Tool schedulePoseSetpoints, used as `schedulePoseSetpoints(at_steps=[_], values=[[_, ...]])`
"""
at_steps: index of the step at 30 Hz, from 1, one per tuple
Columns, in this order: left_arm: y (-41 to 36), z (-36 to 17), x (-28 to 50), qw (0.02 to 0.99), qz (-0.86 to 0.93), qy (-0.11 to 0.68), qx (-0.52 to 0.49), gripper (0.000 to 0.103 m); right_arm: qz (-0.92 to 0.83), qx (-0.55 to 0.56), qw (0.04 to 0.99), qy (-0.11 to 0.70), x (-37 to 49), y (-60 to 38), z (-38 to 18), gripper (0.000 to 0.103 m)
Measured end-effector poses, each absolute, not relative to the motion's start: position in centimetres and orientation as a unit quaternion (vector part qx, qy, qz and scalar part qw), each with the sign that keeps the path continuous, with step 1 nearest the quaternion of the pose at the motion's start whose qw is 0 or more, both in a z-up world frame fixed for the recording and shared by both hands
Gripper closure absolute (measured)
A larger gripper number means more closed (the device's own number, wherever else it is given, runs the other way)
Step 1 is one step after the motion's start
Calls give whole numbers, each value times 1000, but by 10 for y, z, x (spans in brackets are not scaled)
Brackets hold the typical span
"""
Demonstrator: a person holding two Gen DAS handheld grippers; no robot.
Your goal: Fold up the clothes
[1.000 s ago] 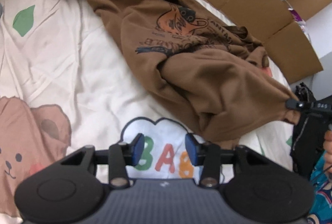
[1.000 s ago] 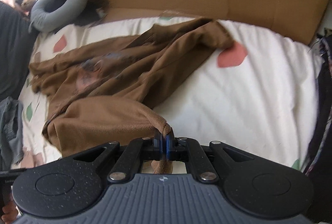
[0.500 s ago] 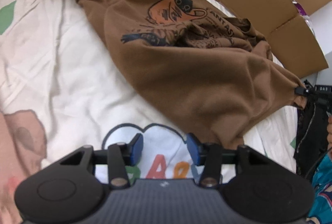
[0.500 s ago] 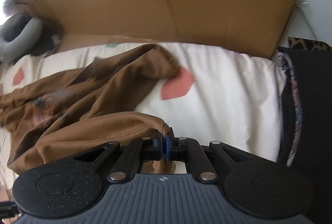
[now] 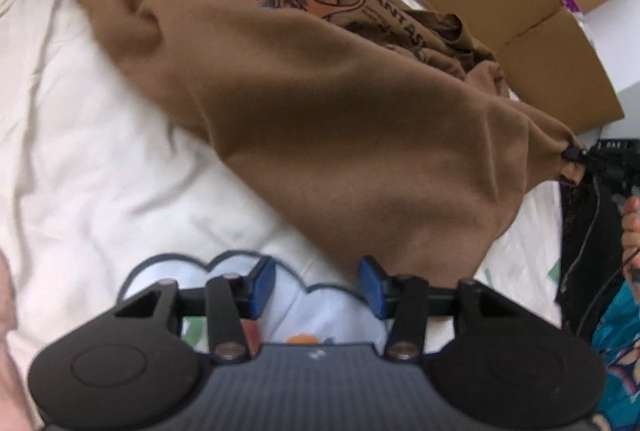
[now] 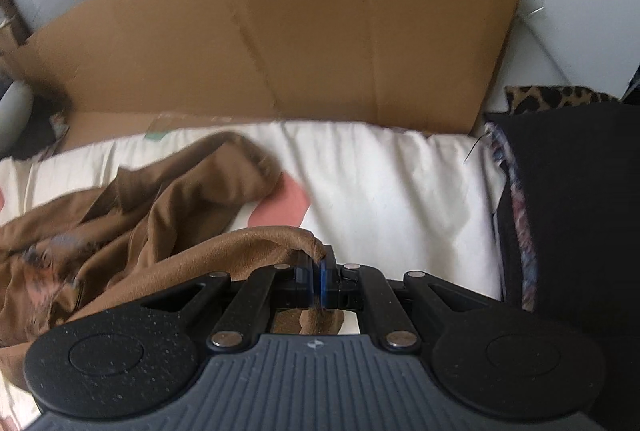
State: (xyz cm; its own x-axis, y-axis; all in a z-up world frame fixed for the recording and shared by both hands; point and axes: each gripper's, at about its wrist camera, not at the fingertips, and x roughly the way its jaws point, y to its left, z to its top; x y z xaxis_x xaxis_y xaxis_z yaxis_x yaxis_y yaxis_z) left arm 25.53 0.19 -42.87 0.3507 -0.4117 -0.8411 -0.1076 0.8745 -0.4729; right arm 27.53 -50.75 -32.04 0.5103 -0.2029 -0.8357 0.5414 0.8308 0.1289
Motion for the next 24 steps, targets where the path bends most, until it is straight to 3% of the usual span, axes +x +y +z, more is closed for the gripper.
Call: schedulePoseSetpoints(at_steps=[7, 10, 12, 14, 24], values=[[-11, -436, 270, 780, -109, 561, -256, 55, -226, 198, 843, 446, 274, -514, -327, 102], [-16, -441, 273, 773, -109, 569, -259, 70, -224, 203, 840, 451, 271, -515, -333, 102], [-18, -441, 274, 770, -106, 575, -257, 94, -222, 210, 838, 453, 269, -518, -336, 102], [-18, -439, 274, 769, -101, 578, -254, 98, -221, 215, 836, 455, 266, -519, -339, 102], [3, -402, 255, 766, -78, 596, -230, 99, -202, 243, 823, 472, 241, -505, -343, 102]])
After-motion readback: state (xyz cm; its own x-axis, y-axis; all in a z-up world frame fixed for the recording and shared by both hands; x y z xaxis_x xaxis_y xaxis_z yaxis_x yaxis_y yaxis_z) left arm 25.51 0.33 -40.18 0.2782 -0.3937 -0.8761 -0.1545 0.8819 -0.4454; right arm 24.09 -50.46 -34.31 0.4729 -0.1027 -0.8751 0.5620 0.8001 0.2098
